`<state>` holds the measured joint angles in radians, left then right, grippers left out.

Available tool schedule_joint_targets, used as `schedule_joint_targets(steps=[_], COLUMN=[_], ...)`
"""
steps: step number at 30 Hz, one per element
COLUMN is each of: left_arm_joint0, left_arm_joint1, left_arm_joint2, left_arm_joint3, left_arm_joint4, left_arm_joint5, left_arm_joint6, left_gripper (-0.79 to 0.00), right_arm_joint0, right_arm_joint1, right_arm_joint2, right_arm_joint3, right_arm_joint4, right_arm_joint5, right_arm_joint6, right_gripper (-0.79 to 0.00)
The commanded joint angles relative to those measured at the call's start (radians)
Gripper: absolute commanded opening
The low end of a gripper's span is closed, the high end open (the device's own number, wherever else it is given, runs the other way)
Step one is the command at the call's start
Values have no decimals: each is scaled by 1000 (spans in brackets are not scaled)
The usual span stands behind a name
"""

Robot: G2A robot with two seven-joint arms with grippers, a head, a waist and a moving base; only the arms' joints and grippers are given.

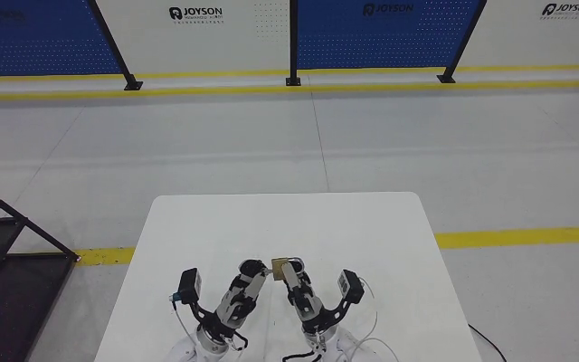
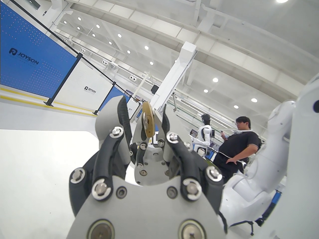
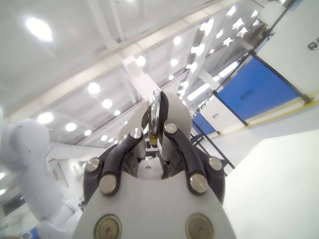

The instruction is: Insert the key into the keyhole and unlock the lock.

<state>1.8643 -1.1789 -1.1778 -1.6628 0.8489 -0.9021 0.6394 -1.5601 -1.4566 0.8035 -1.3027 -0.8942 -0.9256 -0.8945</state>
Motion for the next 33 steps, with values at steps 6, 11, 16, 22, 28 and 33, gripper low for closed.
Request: schedule_joint_targets(steps=[6,11,16,22,28,33], left_arm_joint0=[5,-2,-9,-10,-10,-9], left_arm_joint1=[4,9,11,12,10,9], left_arm_joint2=[-26,-33,-30,-28,-28,-28], left_arm_joint3=[20,44,49,43,39,38], left_arm_joint4=[2,-7,-28,-36,-39,-33], left_arm_joint5=[-46,-95,-110,-102,-95,-86], left_arm_joint6=[-9,-57,-103,-138,-151,-156], left_gripper=[-542,-582,-606,-646,-674,-785], right_arm_joint0=[-21,-34,-38,-37,-37,-35], right_arm_joint1=[7,10,10,7,5,4], right_arm_joint2=[21,40,49,49,50,48], right_arm_joint3=[-13,-15,-9,0,4,10], right_arm_joint4=[-2,-12,-19,-29,-38,-48], right_arm_joint5=[-15,-28,-34,-34,-32,-27], right_arm_joint6=[15,28,34,34,32,42], right_gripper=[-785,-785,-785,-785,-785,-785])
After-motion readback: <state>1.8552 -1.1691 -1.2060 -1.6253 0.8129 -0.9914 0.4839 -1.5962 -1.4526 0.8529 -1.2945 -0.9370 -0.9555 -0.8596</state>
